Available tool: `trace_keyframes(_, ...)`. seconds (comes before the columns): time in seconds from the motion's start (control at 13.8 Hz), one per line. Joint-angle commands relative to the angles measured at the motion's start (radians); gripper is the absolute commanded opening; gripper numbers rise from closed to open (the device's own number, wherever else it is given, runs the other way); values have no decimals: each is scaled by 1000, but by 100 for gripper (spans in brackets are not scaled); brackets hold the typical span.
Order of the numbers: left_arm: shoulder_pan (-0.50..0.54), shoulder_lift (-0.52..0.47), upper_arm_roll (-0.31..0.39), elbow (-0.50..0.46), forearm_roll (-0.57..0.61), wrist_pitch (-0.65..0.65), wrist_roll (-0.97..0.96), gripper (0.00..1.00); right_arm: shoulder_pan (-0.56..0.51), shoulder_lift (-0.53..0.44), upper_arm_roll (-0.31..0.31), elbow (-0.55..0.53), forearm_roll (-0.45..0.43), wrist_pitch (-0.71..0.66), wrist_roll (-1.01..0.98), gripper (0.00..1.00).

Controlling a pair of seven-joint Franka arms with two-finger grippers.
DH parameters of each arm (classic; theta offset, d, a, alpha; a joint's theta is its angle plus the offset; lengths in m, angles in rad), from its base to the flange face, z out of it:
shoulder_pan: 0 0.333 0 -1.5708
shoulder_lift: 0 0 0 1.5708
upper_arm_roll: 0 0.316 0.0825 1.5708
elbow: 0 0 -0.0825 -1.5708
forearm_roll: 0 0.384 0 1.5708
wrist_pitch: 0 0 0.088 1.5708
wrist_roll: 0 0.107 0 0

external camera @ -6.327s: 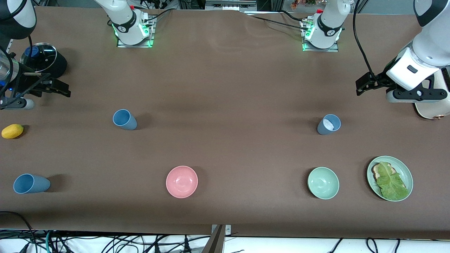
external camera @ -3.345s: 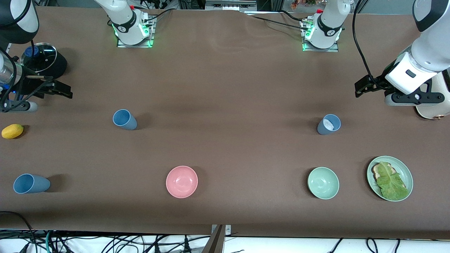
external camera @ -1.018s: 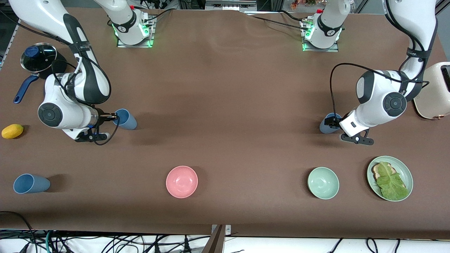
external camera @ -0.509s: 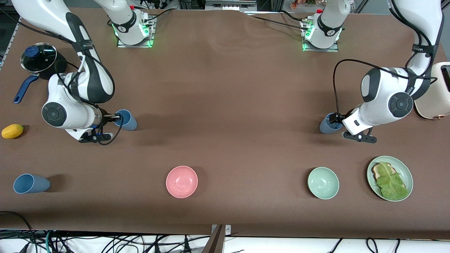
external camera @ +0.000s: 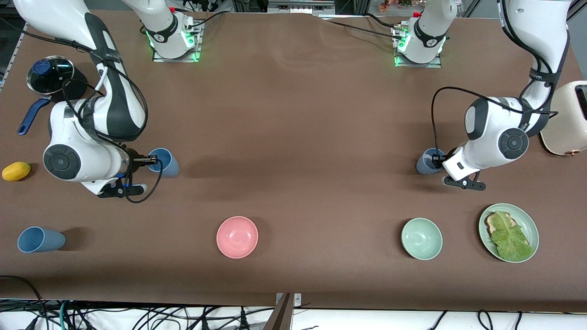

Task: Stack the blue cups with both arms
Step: 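Grasp a blue cup with the right gripper while the left gripper grasps the tissue cup, then set the tissue cup mid-table with the left gripper while the right gripper follows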

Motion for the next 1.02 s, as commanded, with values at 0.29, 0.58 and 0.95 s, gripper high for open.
trace_keyframes(0.29, -15, -23, -124, 169, -72, -218, -173, 0, -5, 21, -1, 66, 14, -61, 11, 0)
trace_keyframes(0.58, -27, 43, -295, 240, -130, -206, -457, 0, -5, 24, -1, 68, 14, -69, 16, 0)
trace_keyframes(0.95, -196, 158, -303, 265, -119, -33, -677, 0, 9, 36, 5, 71, 17, -69, 106, 0)
